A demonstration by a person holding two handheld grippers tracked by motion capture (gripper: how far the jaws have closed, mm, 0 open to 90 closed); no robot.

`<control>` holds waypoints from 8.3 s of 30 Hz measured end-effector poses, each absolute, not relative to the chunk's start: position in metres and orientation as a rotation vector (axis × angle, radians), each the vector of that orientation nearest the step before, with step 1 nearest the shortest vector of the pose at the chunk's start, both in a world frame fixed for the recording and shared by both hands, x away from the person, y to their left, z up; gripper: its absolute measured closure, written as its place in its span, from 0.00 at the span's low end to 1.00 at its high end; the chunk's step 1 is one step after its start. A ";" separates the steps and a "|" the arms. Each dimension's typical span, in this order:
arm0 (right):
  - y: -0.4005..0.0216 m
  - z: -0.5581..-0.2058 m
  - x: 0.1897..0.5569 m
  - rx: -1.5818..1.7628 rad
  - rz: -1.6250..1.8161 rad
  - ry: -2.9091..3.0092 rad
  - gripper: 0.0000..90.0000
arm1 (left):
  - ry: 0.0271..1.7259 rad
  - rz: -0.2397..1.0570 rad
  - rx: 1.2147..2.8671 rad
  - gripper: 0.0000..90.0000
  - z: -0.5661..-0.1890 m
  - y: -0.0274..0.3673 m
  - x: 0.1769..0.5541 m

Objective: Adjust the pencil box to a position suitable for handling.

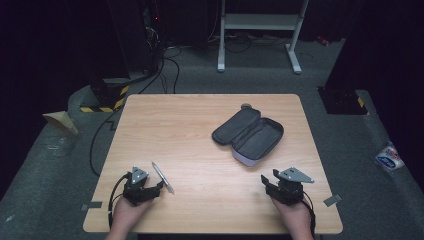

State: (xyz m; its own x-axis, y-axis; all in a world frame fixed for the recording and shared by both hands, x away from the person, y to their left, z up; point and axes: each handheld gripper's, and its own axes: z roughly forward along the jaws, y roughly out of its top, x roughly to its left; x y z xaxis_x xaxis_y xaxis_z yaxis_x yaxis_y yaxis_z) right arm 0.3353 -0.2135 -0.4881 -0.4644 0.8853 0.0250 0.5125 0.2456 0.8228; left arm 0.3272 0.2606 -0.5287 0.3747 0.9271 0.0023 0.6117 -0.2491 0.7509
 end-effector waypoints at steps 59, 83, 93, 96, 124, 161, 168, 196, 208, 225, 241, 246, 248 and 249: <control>-0.160 -0.463 0.409 1.245 1.105 2.156 0.54 | 1.307 0.599 1.976 0.31 -0.529 0.261 0.327; -0.152 -0.481 0.416 1.255 1.042 2.247 0.72 | 1.307 0.599 1.976 0.31 -0.529 0.261 0.327; -0.149 -0.487 0.411 1.240 1.034 2.254 0.87 | 1.306 0.599 1.976 0.31 -0.529 0.261 0.327; -0.146 -0.490 0.405 1.218 1.055 2.254 0.92 | 1.307 0.598 1.976 0.31 -0.529 0.261 0.327; -0.065 -0.499 0.355 0.998 1.242 2.351 0.95 | 1.306 0.597 1.976 0.31 -0.529 0.261 0.327; -0.220 -0.481 0.400 1.398 1.085 2.014 0.65 | 1.355 0.597 1.939 0.39 -0.526 0.266 0.324; -0.222 -0.489 0.396 1.409 1.097 2.039 0.76 | 1.400 0.650 1.832 0.61 -0.517 0.282 0.316; -0.217 -0.503 0.373 1.366 1.181 2.035 0.87 | 1.145 0.414 1.814 0.66 -0.491 0.112 0.351; -0.196 -0.504 0.365 1.326 1.213 2.077 0.87 | 1.165 0.415 1.832 0.82 -0.504 0.128 0.346; -0.152 -0.506 0.373 1.269 1.245 2.113 0.85 | 1.224 0.446 1.796 0.88 -0.504 0.166 0.350; -0.159 -0.501 0.372 1.275 1.291 2.090 0.76 | 1.201 0.481 1.757 0.76 -0.497 0.168 0.347; -0.159 -0.498 0.371 1.272 1.298 2.082 0.75 | 1.200 0.487 1.748 0.76 -0.496 0.169 0.347; -0.160 -0.497 0.371 1.268 1.304 2.082 0.74 | 1.198 0.486 1.743 0.75 -0.495 0.169 0.346; -0.160 -0.496 0.371 1.271 1.310 2.078 0.74 | 1.196 0.488 1.742 0.75 -0.495 0.170 0.346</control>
State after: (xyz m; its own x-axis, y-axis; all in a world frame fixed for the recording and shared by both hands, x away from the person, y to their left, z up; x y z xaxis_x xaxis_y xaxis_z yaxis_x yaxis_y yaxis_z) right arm 0.3706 -0.1603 -0.4959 -0.5224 0.8404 0.1444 0.4929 0.1594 0.8554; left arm 0.3464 0.1700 -0.4948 0.4455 0.8783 -0.1733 0.5062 -0.0876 0.8579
